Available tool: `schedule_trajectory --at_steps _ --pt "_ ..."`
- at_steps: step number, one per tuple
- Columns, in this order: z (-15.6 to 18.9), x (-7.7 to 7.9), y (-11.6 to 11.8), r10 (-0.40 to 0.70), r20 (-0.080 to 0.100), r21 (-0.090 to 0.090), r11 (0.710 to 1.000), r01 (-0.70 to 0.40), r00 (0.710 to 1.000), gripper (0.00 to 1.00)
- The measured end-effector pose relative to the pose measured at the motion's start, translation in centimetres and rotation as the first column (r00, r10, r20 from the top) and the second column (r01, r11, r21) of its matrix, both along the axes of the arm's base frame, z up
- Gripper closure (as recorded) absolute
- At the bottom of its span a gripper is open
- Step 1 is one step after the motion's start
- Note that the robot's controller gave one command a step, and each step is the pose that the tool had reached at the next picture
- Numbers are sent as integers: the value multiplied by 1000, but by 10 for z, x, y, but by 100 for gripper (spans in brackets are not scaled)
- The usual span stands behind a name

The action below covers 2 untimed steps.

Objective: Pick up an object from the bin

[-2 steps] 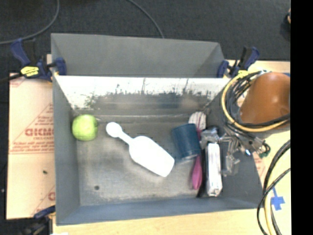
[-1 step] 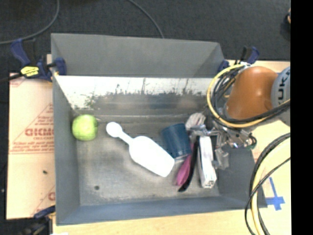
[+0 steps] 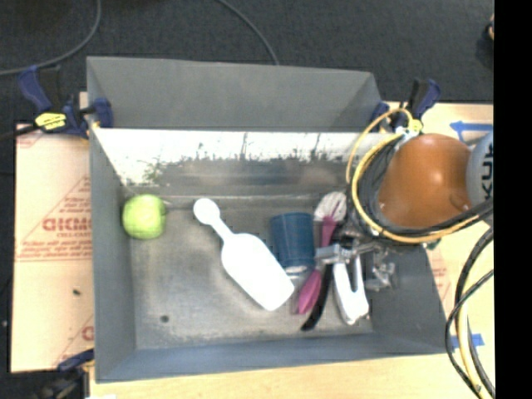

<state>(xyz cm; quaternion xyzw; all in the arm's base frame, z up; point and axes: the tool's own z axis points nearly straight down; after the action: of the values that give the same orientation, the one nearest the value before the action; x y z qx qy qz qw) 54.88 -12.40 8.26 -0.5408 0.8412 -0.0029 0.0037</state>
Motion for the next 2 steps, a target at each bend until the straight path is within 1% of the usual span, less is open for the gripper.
schedule_trajectory --at_steps 1,2 --pt "-5 -10 -3 -407 2 4 913 407 913 100" --pt "-6 -10 0 -507 0 8 862 507 862 100"
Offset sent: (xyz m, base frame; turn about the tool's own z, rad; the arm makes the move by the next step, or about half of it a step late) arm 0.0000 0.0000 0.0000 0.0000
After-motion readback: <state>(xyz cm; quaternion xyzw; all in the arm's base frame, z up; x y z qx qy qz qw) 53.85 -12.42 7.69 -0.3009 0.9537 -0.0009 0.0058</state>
